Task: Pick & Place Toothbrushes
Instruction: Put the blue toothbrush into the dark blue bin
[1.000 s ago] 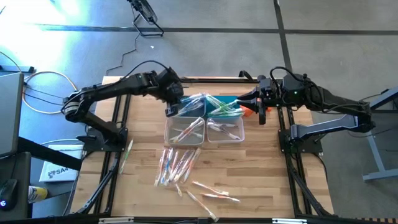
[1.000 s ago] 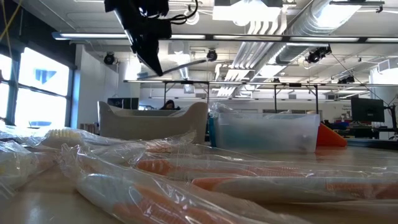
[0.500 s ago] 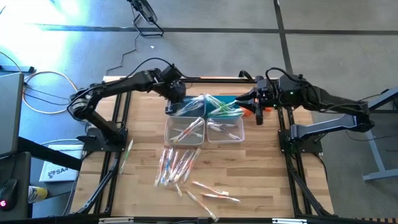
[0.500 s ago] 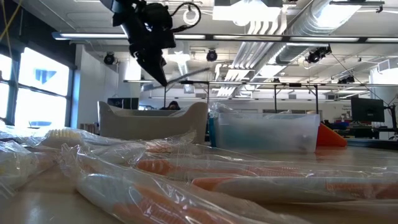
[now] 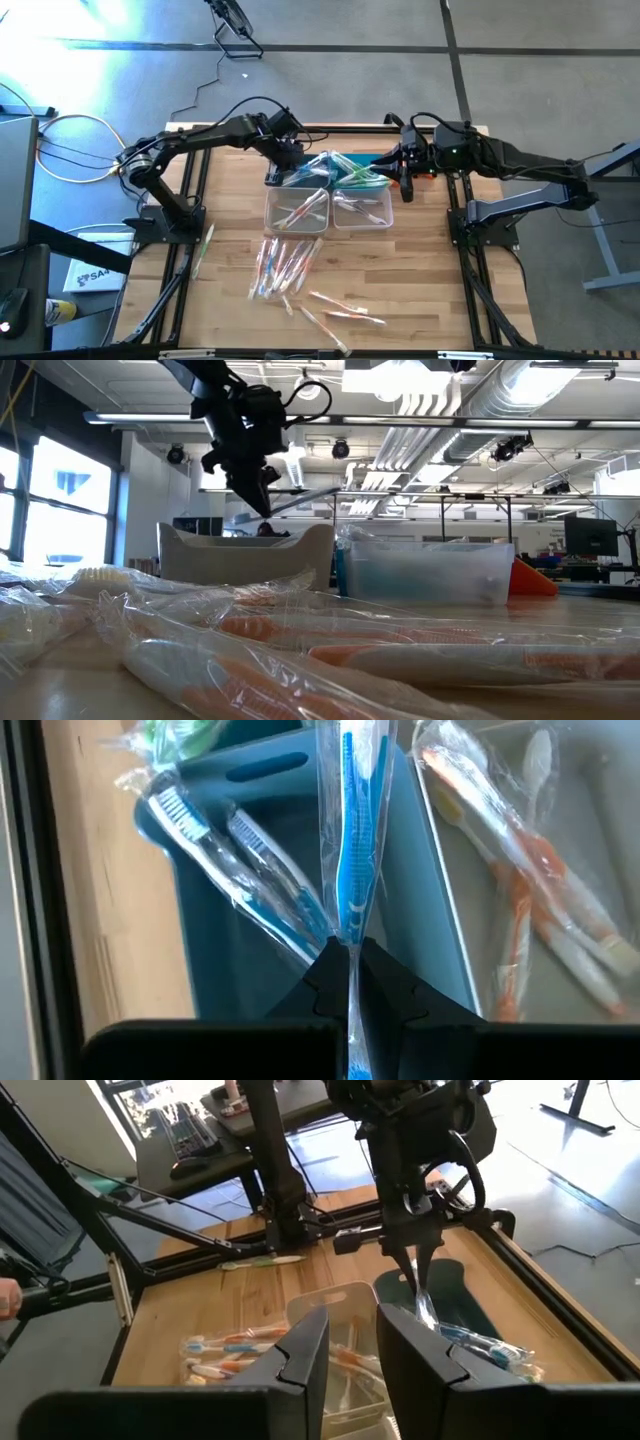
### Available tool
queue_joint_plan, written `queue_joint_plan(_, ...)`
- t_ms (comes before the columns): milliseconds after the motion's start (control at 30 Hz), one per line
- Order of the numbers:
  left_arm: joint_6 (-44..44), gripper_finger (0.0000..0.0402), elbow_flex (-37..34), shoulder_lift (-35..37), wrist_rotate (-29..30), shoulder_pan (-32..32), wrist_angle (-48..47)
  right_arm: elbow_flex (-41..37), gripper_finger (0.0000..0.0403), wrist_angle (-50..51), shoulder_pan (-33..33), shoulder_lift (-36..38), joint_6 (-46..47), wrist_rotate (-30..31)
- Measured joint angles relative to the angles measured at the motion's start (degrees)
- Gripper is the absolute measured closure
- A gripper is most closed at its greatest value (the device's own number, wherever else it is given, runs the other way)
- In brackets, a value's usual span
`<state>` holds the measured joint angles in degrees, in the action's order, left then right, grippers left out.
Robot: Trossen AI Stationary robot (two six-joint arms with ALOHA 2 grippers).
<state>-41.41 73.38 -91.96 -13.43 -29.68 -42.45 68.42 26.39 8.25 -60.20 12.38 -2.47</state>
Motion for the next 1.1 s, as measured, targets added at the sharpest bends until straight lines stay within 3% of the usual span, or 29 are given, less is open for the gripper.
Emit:
queue_joint_plan(400,-4.81,0.04,0.07,-2.62,-5.81,-7.71,1.61,0.01,0.0322,-0.22,0.0,0.04,4.26,0.93)
queue_joint_plan(700,-6.58,0.04,0.04,-6.46,-8.14,-7.81,2.41,0.01,0.0322,-0.46,0.0,0.04,4.52,3.0)
queue_joint_plan(1100,-8.04,0.04,0.02,-10.27,-6.56,-7.82,2.63,0.01,0.0322,-0.46,0.0,0.04,4.55,2.54)
